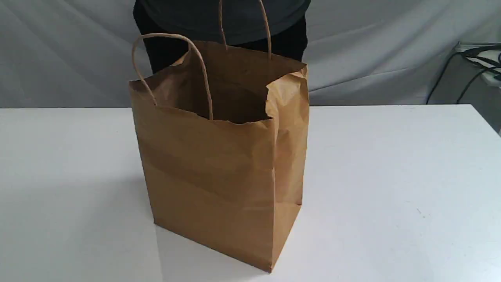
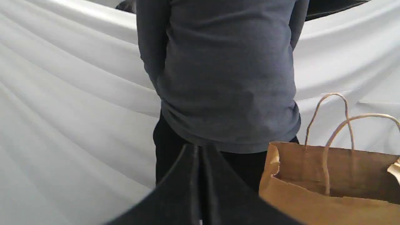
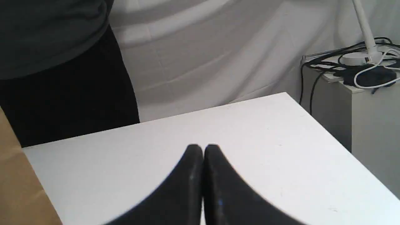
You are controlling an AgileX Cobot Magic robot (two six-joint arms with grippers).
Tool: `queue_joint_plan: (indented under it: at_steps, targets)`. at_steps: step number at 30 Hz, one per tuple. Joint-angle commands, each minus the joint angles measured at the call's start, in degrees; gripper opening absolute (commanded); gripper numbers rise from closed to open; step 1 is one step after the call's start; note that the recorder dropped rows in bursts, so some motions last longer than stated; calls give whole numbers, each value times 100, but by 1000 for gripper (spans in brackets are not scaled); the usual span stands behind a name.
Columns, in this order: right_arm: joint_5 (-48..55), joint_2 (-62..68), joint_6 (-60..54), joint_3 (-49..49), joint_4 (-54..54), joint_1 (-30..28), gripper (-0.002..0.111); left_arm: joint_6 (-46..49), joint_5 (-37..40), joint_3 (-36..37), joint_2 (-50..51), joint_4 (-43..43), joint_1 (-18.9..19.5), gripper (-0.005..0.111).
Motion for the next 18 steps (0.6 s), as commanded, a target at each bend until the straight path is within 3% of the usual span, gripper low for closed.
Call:
queue_joint_plan:
  at_steps: [1,5,9,18]
  targets:
    - [11,-37,-41,23,31,-29,0,335,379,108,-340,108,352,0]
    - [11,-37,-41,23,31,-29,0,583,916,462,-753,133,815,0]
    - [11,-37,-41,23,31,-29,0,606,940,1003,-1319,225,1165,0]
    - [11,-37,-41,23,31,-29,0,606,979,1670,-2122,401,1471,0]
